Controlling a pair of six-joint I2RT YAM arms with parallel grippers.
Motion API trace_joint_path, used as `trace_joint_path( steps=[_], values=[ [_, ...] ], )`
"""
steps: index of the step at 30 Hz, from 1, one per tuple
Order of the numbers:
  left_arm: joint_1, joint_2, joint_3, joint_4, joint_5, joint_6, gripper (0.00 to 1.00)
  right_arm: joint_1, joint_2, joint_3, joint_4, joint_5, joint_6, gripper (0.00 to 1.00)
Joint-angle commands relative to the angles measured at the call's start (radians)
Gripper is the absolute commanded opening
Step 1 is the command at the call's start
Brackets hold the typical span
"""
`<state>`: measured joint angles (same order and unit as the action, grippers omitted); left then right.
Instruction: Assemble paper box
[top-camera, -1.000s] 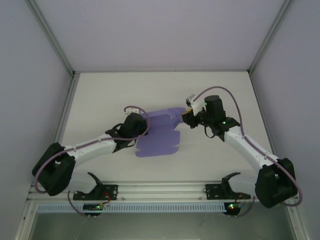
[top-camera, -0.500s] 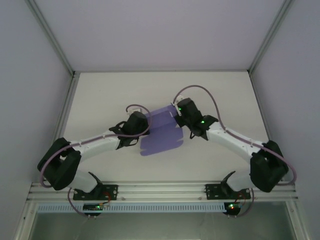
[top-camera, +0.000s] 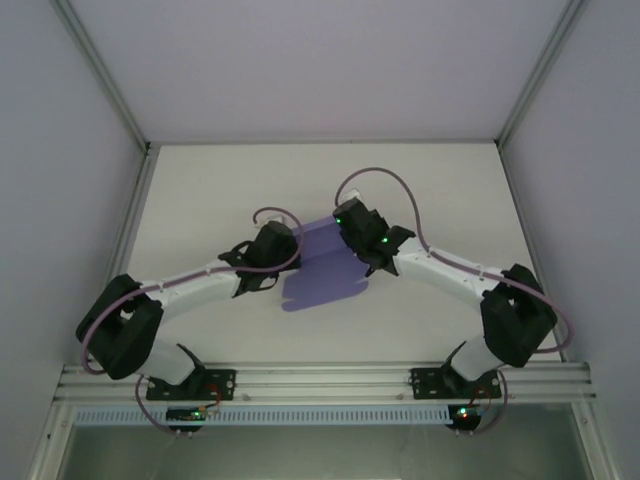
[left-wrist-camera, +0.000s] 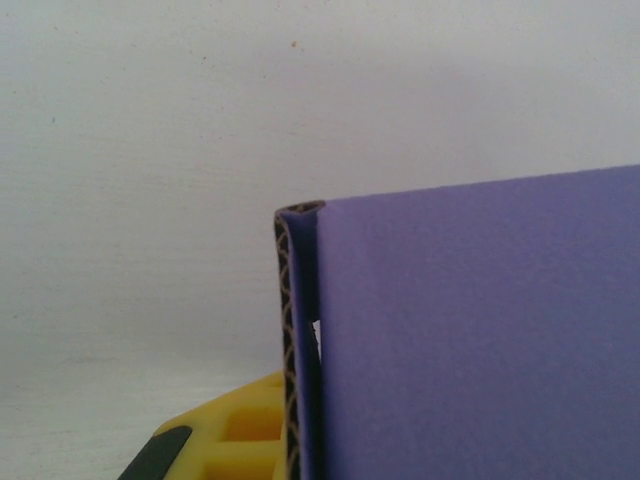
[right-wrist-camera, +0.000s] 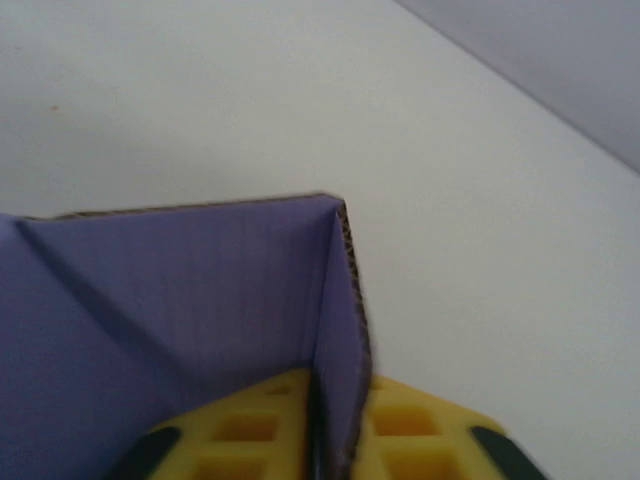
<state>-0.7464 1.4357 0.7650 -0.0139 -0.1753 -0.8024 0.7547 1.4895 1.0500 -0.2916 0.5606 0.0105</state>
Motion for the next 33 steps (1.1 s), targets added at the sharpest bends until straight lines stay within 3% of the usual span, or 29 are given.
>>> trace_joint_path(
  steps=[1, 3, 5, 9, 12, 15, 17, 24, 33],
  values=[
    [0.017, 0.003, 0.029, 0.05, 0.022, 0.044, 0.0, -0.037, -0.137, -0.047, -0.097, -0.192, -0.034, 0.31],
    [0.032, 0.005, 0.017, 0.071, 0.031, 0.076, 0.0, -0.066, -0.243, -0.095, -0.119, -0.338, -0.052, 0.45],
    [0.044, -0.002, -0.007, 0.115, 0.043, 0.112, 0.0, -0.111, -0.366, -0.15, -0.129, -0.489, -0.072, 0.68],
    [0.054, -0.023, -0.041, 0.184, 0.094, 0.188, 0.0, -0.276, -0.58, -0.249, -0.101, -0.718, -0.068, 0.81],
    [0.056, -0.032, -0.05, 0.206, 0.106, 0.201, 0.0, -0.459, -0.638, -0.279, -0.082, -0.818, -0.008, 0.82],
    [0.056, -0.025, -0.041, 0.201, 0.107, 0.206, 0.0, -0.627, -0.564, -0.255, -0.101, -0.994, 0.048, 0.78],
    [0.055, -0.019, -0.037, 0.201, 0.115, 0.207, 0.0, -0.678, -0.49, -0.231, -0.089, -1.115, 0.036, 0.72],
    [0.056, 0.011, -0.008, 0.198, 0.127, 0.209, 0.0, -0.562, -0.309, -0.167, -0.02, -1.241, -0.068, 0.71],
    [0.055, 0.023, 0.009, 0.173, 0.117, 0.196, 0.0, -0.406, -0.207, -0.124, -0.002, -1.294, -0.115, 0.63]
  ],
)
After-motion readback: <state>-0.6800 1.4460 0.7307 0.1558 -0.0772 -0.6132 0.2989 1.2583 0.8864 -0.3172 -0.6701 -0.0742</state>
